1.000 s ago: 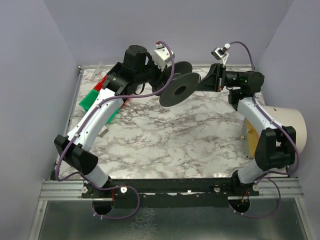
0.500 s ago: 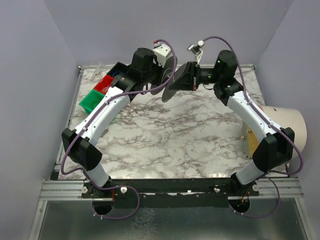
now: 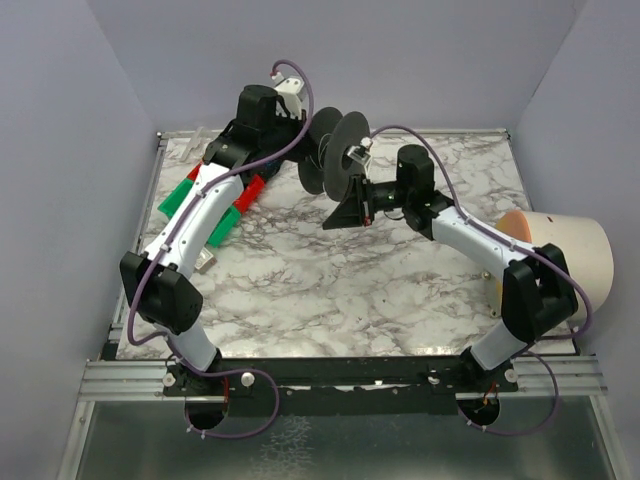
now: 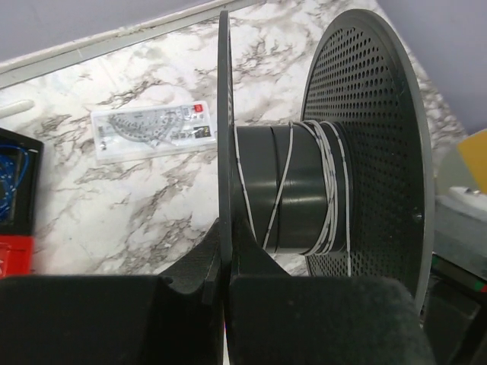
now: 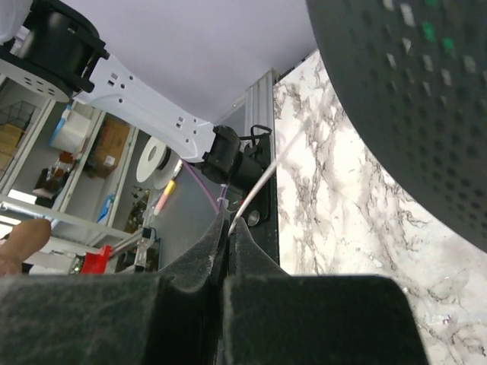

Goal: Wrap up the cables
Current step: Wrap the cable around the cable reel.

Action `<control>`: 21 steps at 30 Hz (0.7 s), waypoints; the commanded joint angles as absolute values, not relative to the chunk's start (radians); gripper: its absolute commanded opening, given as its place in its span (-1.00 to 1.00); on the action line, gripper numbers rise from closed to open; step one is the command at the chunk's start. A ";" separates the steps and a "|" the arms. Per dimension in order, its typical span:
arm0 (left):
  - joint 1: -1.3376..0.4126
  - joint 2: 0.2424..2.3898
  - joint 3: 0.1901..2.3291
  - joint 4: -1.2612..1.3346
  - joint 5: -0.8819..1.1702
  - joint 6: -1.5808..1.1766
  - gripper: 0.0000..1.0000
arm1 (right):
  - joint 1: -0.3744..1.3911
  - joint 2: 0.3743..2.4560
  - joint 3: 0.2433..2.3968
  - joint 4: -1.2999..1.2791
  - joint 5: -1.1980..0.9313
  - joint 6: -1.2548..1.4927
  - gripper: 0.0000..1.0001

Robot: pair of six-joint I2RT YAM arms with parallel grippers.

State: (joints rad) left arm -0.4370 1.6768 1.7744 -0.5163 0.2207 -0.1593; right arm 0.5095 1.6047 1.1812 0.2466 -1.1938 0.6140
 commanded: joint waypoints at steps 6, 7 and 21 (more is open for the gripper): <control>-0.339 1.642 1.755 -0.265 0.588 -0.347 -1.00 | 0.518 1.601 1.038 0.552 -1.160 0.764 -0.99; -0.333 1.636 1.750 -0.251 0.616 -0.357 -1.00 | 0.510 1.601 1.019 0.588 -1.158 0.803 -0.99; -0.262 1.561 1.756 -0.166 0.916 -0.370 -1.00 | 0.339 1.498 0.860 0.874 -1.120 1.017 -1.00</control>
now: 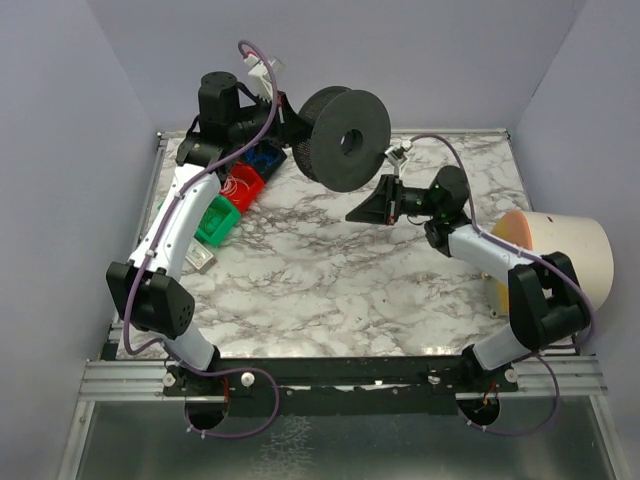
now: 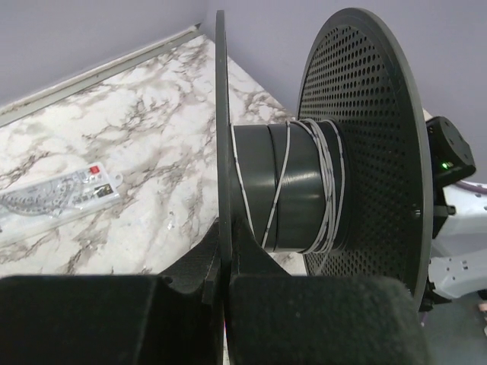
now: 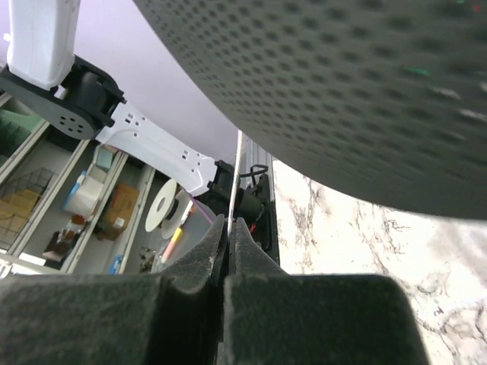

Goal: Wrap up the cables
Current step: Wrap the cable around the cable reel.

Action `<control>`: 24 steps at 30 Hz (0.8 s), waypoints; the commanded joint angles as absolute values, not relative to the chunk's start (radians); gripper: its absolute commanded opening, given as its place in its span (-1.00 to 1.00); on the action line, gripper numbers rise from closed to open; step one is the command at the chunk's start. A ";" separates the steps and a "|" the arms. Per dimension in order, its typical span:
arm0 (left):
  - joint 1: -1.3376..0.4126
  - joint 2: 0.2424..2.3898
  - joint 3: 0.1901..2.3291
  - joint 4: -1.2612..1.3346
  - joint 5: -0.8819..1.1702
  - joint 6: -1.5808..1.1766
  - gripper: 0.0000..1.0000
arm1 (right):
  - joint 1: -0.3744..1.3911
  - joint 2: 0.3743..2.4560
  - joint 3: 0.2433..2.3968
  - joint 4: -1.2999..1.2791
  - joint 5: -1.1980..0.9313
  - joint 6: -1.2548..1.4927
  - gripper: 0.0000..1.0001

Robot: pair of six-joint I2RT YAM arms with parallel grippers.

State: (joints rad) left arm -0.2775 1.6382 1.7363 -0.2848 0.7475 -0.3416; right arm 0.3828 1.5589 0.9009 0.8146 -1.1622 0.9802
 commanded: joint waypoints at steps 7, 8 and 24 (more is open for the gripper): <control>-0.258 1.551 1.743 -0.101 1.024 -0.429 -1.00 | 0.227 1.463 0.822 0.715 -0.969 0.930 -1.00; -0.258 1.549 1.739 -0.099 1.030 -0.433 -1.00 | 0.218 1.459 0.819 0.703 -0.952 0.908 -1.00; -0.270 1.531 1.703 -0.292 1.018 -0.214 -1.00 | 0.033 1.434 0.980 0.376 -0.755 0.770 -0.99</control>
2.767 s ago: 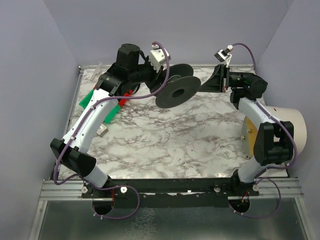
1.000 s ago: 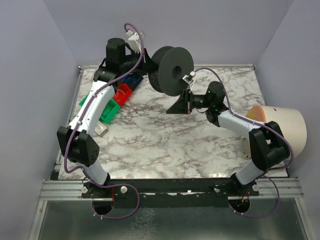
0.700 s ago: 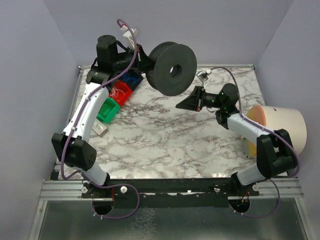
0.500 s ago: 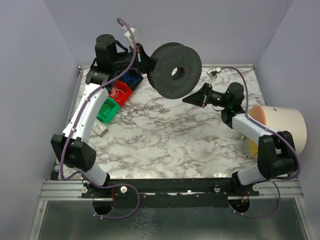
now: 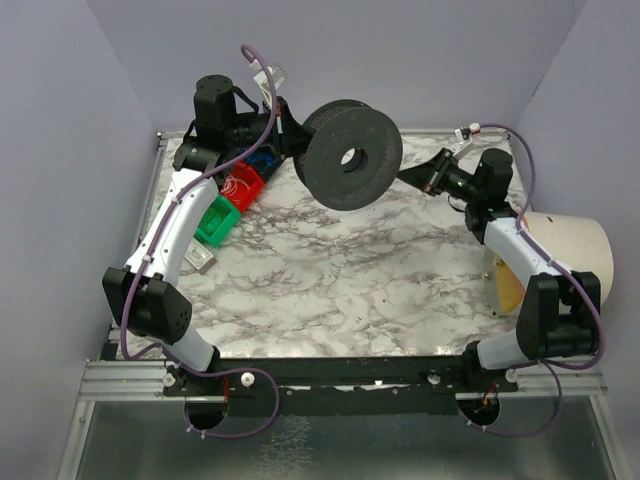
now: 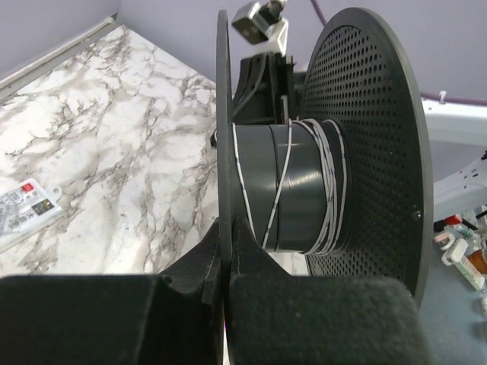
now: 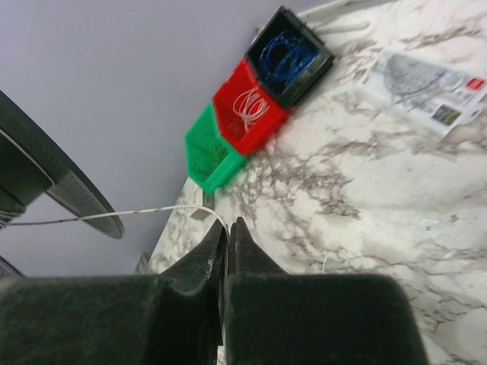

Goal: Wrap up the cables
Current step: Wrap the cable around the cable reel.

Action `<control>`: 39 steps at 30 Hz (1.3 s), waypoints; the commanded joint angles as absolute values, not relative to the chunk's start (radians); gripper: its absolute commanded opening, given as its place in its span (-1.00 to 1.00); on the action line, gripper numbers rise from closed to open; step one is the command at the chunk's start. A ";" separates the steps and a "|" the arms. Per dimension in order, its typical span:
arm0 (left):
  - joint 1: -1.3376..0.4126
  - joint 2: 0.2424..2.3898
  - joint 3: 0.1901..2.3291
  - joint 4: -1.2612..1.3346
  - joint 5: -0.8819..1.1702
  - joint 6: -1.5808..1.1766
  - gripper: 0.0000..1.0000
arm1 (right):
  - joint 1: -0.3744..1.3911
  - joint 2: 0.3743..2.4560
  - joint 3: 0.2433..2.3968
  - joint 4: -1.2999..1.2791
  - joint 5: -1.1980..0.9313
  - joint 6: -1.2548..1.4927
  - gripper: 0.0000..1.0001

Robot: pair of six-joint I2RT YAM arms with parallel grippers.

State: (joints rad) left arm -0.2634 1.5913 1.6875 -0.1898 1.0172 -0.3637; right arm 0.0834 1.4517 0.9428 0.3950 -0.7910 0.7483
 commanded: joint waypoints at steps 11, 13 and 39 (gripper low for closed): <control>-0.293 1.523 1.714 -0.470 0.799 0.027 -1.00 | 0.005 1.446 1.035 0.628 -1.140 1.001 -0.99; -0.304 1.526 1.718 -0.482 0.755 0.053 -1.00 | 0.006 1.447 1.033 0.691 -1.201 1.084 -0.99; -0.404 1.546 1.718 -0.534 0.576 0.174 -1.00 | 0.038 1.571 1.076 1.273 -1.148 1.643 -0.99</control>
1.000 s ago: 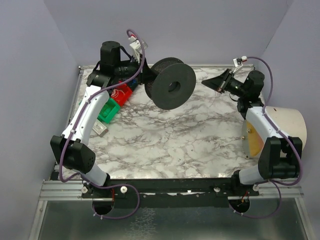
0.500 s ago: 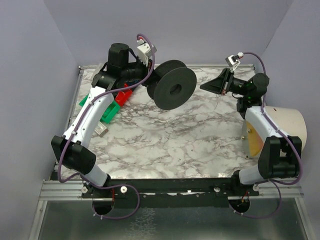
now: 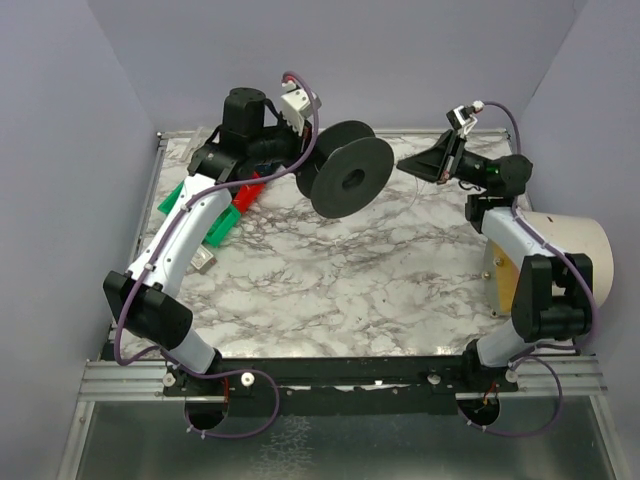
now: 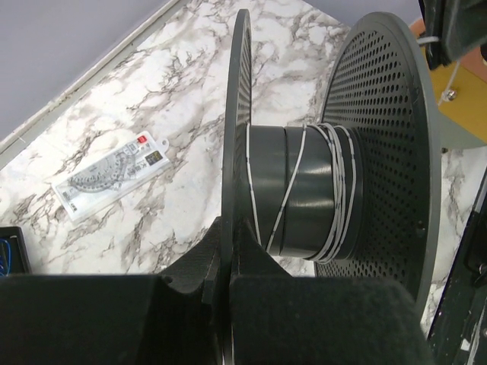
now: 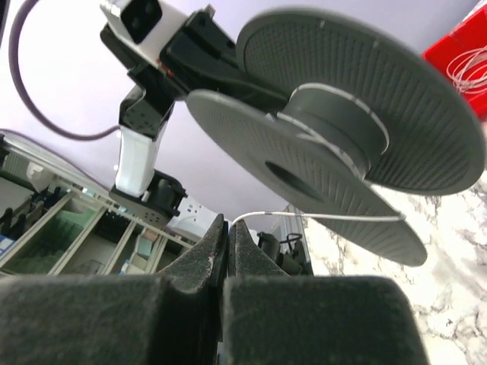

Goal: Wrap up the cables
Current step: Wrap the cable around the cable reel.

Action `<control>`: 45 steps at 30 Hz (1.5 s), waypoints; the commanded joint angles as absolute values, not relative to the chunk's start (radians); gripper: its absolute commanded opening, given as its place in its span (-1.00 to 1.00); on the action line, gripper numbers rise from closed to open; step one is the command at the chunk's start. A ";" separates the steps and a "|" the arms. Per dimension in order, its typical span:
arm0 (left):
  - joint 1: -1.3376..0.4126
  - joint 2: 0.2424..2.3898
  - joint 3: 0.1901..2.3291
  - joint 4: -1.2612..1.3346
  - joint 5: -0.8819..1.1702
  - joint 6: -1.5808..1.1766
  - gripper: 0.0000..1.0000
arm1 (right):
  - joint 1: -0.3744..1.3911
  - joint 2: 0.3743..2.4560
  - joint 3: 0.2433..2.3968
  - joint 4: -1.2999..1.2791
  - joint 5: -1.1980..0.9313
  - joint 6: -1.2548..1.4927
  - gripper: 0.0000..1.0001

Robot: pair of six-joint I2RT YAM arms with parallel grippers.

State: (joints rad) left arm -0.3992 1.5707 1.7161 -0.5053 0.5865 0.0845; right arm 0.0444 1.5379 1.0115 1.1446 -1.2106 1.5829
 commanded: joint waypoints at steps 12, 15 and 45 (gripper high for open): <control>-0.442 1.549 1.694 -0.580 0.585 0.232 -1.00 | 0.017 1.592 1.203 1.092 -1.140 1.484 -0.99; -0.482 1.568 1.690 -0.573 0.446 0.234 -1.00 | 0.046 1.573 1.215 1.070 -1.158 1.466 -0.99; -0.368 1.620 1.590 -0.238 0.441 -0.319 -1.00 | 0.477 1.615 1.168 0.436 -1.138 0.783 -0.99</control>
State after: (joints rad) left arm -0.4335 1.6451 1.6058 -0.3923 0.3309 -0.2085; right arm 0.4583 1.6150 1.1904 0.4950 -1.1275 0.8711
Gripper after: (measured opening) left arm 0.016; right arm 0.005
